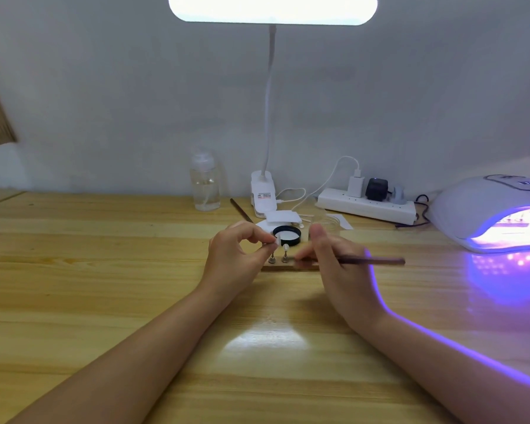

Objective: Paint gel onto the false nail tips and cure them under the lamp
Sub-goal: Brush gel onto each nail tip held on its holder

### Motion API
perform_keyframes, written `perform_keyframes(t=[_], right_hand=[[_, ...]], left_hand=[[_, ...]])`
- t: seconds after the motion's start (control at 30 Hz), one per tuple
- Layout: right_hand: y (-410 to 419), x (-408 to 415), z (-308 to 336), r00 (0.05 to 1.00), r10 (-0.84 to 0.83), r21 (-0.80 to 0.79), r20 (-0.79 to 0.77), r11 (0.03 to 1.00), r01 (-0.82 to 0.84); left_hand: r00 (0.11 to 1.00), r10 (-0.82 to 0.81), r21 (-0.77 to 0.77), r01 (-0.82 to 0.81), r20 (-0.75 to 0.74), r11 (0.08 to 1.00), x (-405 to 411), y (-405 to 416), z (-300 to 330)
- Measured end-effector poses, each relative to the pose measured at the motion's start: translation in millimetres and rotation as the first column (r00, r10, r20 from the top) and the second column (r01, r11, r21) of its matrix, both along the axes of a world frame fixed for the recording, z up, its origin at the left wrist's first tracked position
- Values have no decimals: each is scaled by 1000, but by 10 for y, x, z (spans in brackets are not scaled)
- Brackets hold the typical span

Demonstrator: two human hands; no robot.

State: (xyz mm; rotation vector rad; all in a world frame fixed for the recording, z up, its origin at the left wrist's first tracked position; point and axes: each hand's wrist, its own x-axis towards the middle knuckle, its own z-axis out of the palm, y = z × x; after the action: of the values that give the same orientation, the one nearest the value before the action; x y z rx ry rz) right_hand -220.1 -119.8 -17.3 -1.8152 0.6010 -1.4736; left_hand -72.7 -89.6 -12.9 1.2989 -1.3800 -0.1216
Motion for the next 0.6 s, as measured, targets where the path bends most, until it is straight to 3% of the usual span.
perform_keyframes(t=[0.2, 0.3, 0.47, 0.6], right_hand=[[2, -17, 25, 998, -62, -107, -14, 992, 60], [21, -9, 6, 999, -6, 4, 53, 1000, 5], [-6, -13, 20, 998, -55, -76, 4, 996, 55], [16, -1, 2, 998, 19, 46, 59, 999, -22]], left_hand=[[1000, -4, -8, 4, 22, 1000, -5, -7, 9], [1000, -4, -13, 4, 15, 1000, -7, -6, 8], [1000, -8, -12, 8, 16, 1000, -4, -24, 2], [1000, -12, -21, 12, 3, 1000, -7, -23, -2]])
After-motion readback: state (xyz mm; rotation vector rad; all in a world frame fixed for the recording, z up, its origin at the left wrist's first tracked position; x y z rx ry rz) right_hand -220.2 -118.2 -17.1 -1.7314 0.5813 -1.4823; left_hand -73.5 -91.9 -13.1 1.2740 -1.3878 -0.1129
